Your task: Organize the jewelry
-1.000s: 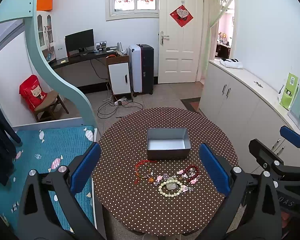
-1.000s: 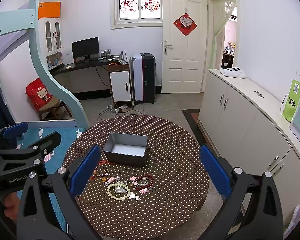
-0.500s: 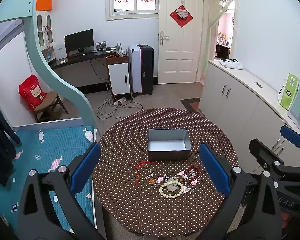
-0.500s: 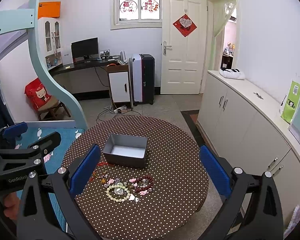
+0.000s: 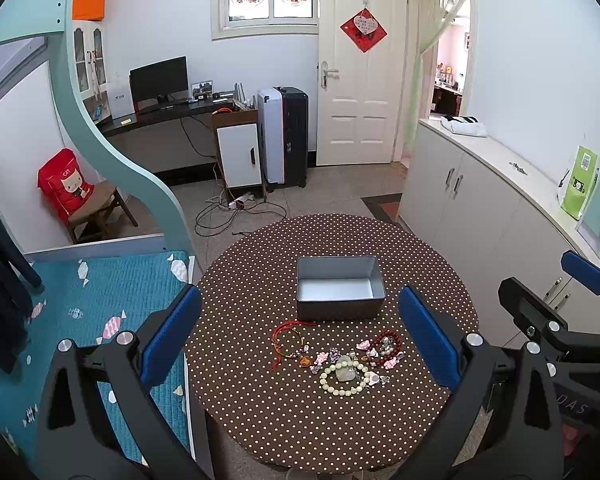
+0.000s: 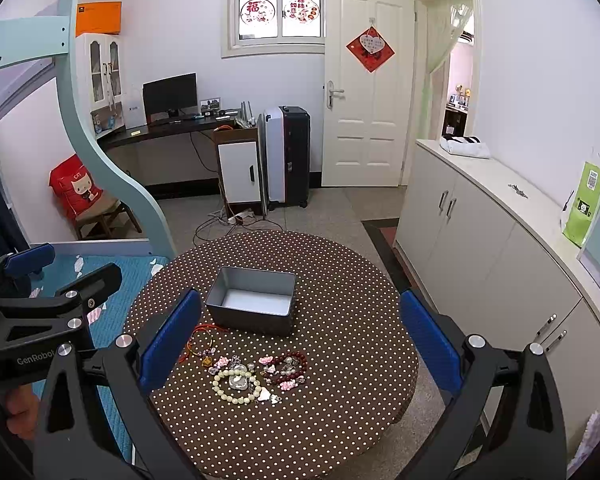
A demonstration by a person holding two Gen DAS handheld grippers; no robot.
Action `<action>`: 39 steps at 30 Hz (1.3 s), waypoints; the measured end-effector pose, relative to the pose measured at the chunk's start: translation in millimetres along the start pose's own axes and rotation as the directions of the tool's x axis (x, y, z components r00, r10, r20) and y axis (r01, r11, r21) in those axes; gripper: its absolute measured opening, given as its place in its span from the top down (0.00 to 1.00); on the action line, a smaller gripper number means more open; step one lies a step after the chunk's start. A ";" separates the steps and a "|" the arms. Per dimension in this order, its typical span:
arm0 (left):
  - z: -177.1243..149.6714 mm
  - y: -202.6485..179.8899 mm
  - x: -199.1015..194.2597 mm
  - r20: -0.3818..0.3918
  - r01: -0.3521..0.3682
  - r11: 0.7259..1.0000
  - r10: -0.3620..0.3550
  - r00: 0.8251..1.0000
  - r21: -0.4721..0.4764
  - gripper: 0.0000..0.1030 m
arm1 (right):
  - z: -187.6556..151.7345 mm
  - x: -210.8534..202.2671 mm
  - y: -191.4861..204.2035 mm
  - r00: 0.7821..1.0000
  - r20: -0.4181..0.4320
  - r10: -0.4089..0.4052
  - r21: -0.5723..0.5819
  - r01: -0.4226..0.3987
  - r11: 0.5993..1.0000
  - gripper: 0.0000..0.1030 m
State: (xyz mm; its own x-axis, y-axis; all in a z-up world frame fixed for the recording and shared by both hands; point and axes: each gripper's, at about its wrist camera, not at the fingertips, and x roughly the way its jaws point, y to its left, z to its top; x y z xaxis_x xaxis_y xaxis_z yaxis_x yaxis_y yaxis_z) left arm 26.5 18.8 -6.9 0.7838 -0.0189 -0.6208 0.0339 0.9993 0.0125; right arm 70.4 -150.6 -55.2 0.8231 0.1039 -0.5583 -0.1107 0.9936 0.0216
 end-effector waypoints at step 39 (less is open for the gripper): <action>-71.2 34.4 62.3 -0.410 0.134 0.985 -0.168 0.897 -0.109 0.05 | -52.8 29.1 19.2 0.936 -0.351 -0.021 0.043 0.038 0.998 0.07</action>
State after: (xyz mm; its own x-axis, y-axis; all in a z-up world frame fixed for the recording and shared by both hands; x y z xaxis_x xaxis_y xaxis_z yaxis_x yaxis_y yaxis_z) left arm 32.4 54.2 -100.9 0.4428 -0.1718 -0.8800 0.0708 0.9851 -0.1567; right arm 62.8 -130.8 -114.9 0.5777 0.0609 -0.8140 -0.0549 0.9979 0.0357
